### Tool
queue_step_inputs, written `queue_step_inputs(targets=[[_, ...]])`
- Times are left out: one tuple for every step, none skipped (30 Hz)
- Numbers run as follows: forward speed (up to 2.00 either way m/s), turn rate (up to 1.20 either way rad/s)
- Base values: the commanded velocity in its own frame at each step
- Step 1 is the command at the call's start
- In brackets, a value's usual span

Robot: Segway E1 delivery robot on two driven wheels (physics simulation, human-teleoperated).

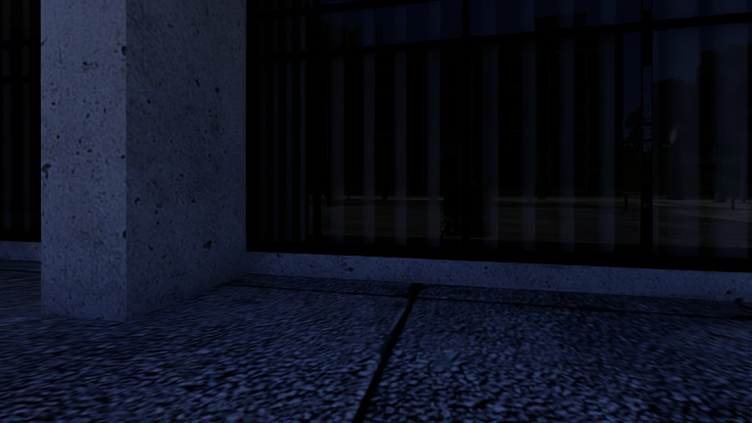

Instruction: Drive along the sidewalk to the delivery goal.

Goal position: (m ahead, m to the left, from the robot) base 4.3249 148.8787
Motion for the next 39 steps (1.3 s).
queue_step_inputs(targets=[[0.00,0.00],[0.00,0.00],[0.00,0.00],[0.09,0.03],[0.19,0.08],[0.28,0.14],[0.42,0.24],[0.42,0.24],[0.55,0.35],[0.61,0.38],[0.70,0.43],[0.79,0.50],[0.79,0.50],[0.81,0.53],[0.82,0.54],[0.85,0.54],[0.86,0.56],[0.86,0.56],[0.87,0.66],[0.88,0.68],[0.88,0.69],[0.89,0.69],[0.89,0.71],[0.89,0.71],[0.93,0.75],[0.94,0.82],[0.95,0.85],[0.95,0.85],[0.95,0.86],[0.95,0.86],[0.95,0.86],[0.95,0.86],[0.95,0.86],[0.95,0.86],[0.95,0.86],[0.95,0.86],[0.95,0.86],[0.95,0.86],[0.95,0.86]])
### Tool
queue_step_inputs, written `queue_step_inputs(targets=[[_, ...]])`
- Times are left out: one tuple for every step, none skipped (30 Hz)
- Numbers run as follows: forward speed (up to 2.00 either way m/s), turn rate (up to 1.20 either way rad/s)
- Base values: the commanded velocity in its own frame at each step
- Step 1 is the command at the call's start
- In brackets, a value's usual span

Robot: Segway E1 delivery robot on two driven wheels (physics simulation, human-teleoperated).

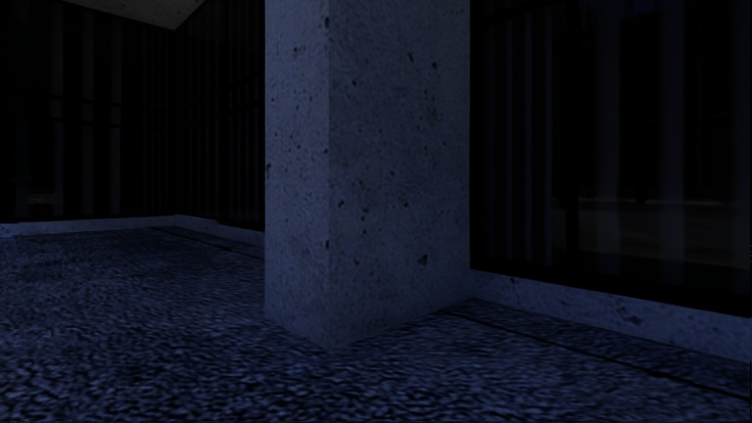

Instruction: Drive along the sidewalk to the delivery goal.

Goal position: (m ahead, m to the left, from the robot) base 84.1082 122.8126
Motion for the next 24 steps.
queue_step_inputs(targets=[[0.95,0.86],[0.96,0.86],[0.98,0.86],[0.98,0.86],[0.98,0.86],[0.98,0.86],[0.99,0.86],[0.99,0.86],[0.99,0.86],[0.99,0.86],[0.99,0.86],[0.99,0.86],[0.99,0.86],[0.99,0.86],[0.99,0.86],[0.99,0.86],[0.99,0.87],[0.99,0.87],[1.01,0.87],[1.03,0.87],[1.05,0.87],[1.05,0.87],[1.06,0.87],[1.07,0.87]])
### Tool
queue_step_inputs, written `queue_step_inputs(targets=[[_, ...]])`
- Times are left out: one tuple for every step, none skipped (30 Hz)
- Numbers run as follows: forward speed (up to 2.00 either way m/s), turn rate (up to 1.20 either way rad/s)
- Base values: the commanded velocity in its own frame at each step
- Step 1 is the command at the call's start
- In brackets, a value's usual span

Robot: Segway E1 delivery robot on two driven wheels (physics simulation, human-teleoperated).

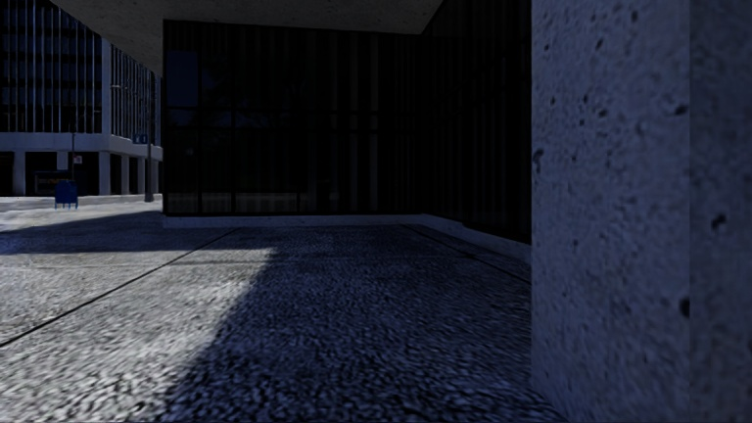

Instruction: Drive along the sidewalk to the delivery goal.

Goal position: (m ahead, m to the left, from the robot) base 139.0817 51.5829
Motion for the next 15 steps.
queue_step_inputs(targets=[[1.08,0.87],[1.08,0.87],[1.08,0.87],[1.09,0.87],[1.10,0.87],[1.11,0.87],[1.12,0.87],[1.12,0.87],[1.12,0.87],[1.13,0.87],[1.14,0.87],[1.14,0.87],[1.14,0.87],[1.15,0.87],[1.15,0.87]])
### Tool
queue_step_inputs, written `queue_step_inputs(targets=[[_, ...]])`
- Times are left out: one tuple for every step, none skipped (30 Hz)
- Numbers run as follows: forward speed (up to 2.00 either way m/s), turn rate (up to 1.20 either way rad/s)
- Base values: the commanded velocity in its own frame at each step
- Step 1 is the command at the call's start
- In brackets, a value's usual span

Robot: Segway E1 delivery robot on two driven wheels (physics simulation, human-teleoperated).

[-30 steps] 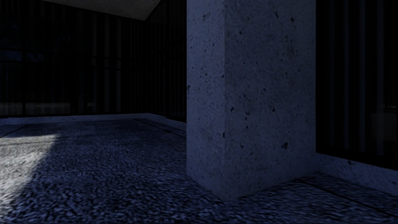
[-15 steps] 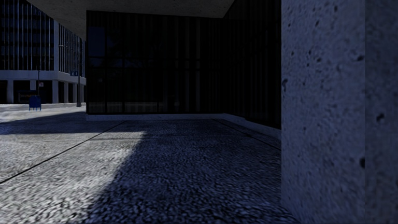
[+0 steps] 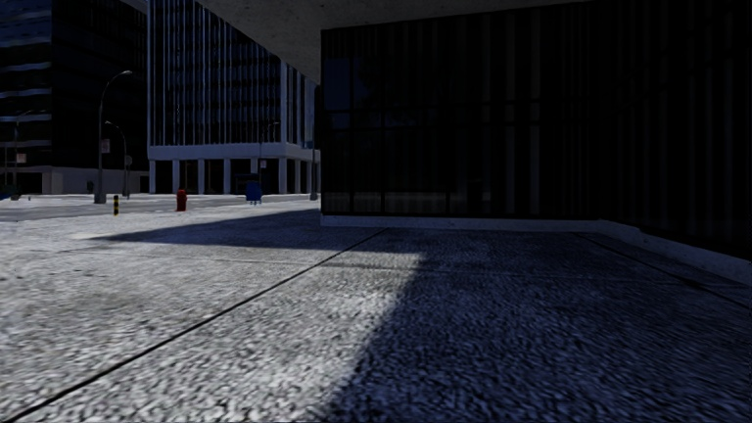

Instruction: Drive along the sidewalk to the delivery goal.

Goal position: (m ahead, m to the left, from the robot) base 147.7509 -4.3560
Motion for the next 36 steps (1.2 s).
queue_step_inputs(targets=[[1.16,0.87],[1.16,0.87],[1.16,0.87],[1.16,0.87],[1.17,0.87],[1.17,0.87],[1.17,0.87],[1.17,0.87],[1.18,0.87],[1.18,0.87],[1.19,0.87],[1.19,0.71],[1.20,0.00],[1.23,0.00],[1.23,0.00],[1.31,0.00],[1.40,0.00],[2.00,0.00],[2.00,0.00],[2.00,0.00],[2.00,0.00],[2.00,0.00],[2.00,0.00],[2.00,0.00],[2.00,0.00],[2.00,0.00],[2.00,0.00],[2.00,0.00],[2.00,0.00],[2.00,0.00],[2.00,0.00],[2.00,0.00],[2.00,0.00],[2.00,0.00],[2.00,0.00],[2.00,0.00]])
